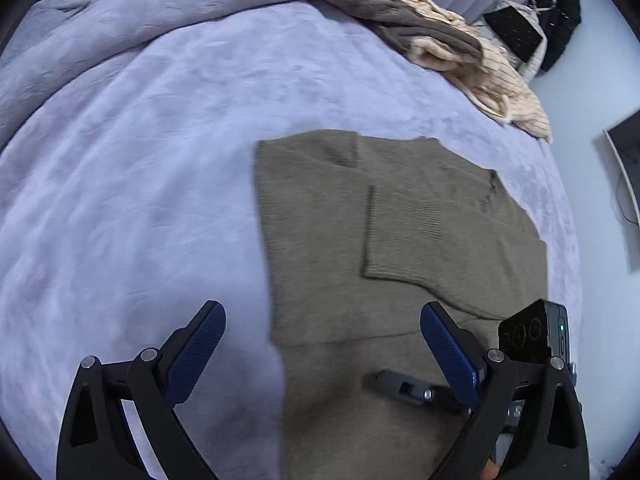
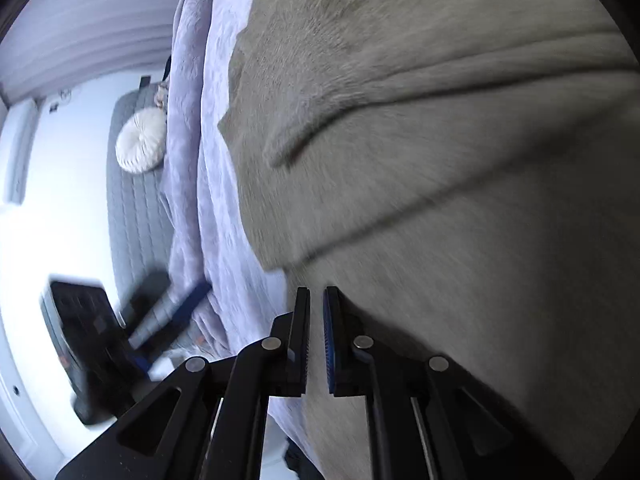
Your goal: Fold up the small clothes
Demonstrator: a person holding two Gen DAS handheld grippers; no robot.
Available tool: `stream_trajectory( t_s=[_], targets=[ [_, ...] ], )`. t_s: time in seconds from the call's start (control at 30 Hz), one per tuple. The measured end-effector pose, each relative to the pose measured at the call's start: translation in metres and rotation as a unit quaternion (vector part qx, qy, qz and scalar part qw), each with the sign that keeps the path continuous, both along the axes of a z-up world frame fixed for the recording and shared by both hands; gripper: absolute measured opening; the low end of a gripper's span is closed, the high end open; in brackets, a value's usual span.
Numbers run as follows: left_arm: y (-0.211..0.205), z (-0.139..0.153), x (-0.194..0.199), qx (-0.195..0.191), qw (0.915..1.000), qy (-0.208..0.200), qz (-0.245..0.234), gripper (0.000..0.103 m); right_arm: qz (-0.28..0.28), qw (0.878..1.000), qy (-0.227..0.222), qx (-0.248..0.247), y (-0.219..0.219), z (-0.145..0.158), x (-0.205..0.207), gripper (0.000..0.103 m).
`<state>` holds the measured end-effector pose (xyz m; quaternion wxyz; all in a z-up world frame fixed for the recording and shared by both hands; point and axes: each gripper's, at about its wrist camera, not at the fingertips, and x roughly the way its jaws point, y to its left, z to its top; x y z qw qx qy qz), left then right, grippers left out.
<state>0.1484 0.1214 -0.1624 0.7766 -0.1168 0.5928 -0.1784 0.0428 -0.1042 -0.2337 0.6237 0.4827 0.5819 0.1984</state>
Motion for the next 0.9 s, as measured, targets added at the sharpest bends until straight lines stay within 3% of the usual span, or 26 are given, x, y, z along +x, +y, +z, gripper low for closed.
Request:
stream_trajectory(
  t_s=[0.07, 0.1, 0.33, 0.4, 0.43, 0.5, 0.57, 0.6, 0.67, 0.8, 0.9],
  targets=[
    [-0.03, -0.007, 0.01, -0.01, 0.9997, 0.007, -0.019, 0.098, -0.022, 1.0, -0.01, -0.012, -0.031, 0.011, -0.012, 0.035],
    [-0.042, -0.013, 0.017, -0.013, 0.9995, 0.014, -0.024, 0.098, -0.041, 0.999, -0.015, -0.018, -0.05, 0.017, -0.02, 0.04],
    [-0.09, -0.033, 0.039, 0.025, 0.9983, 0.041, -0.032, 0.095, -0.192, 0.976, -0.029, -0.094, -0.192, 0.049, -0.058, 0.043],
    [-0.096, -0.037, 0.038, 0.043, 0.9974, 0.045, -0.036, 0.067, -0.232, 0.968, -0.015, -0.092, -0.224, 0.045, -0.067, 0.043],
    [-0.098, -0.038, 0.038, 0.057, 0.9966, 0.048, -0.037, 0.06, -0.247, 0.965, -0.008, -0.089, -0.239, 0.042, -0.066, 0.043],
    [-0.099, -0.037, 0.039, 0.05, 0.9968, 0.05, -0.039, 0.024, -0.275, 0.958, 0.004, -0.079, -0.258, 0.035, -0.071, 0.043],
    [-0.098, -0.031, 0.039, 0.022, 0.9981, 0.05, -0.028, 0.021, -0.292, 0.953, 0.007, -0.076, -0.267, 0.029, -0.07, 0.043],
    [-0.098, -0.026, 0.038, 0.019, 0.9986, 0.042, -0.026, 0.021, -0.298, 0.951, 0.008, -0.078, -0.271, 0.027, -0.07, 0.042],
    [-0.098, -0.016, 0.032, 0.012, 0.9992, 0.029, -0.025, 0.021, -0.292, 0.951, 0.006, -0.102, -0.276, 0.032, -0.065, 0.006],
    [-0.094, -0.004, 0.018, -0.005, 0.9995, 0.022, -0.024, 0.021, -0.234, 0.958, -0.053, -0.159, -0.271, 0.061, -0.058, 0.006],
    [-0.094, -0.014, 0.01, 0.006, 0.9992, 0.024, -0.03, 0.021, -0.2, 0.958, -0.057, -0.2, -0.275, 0.065, -0.055, 0.006]
  ],
)
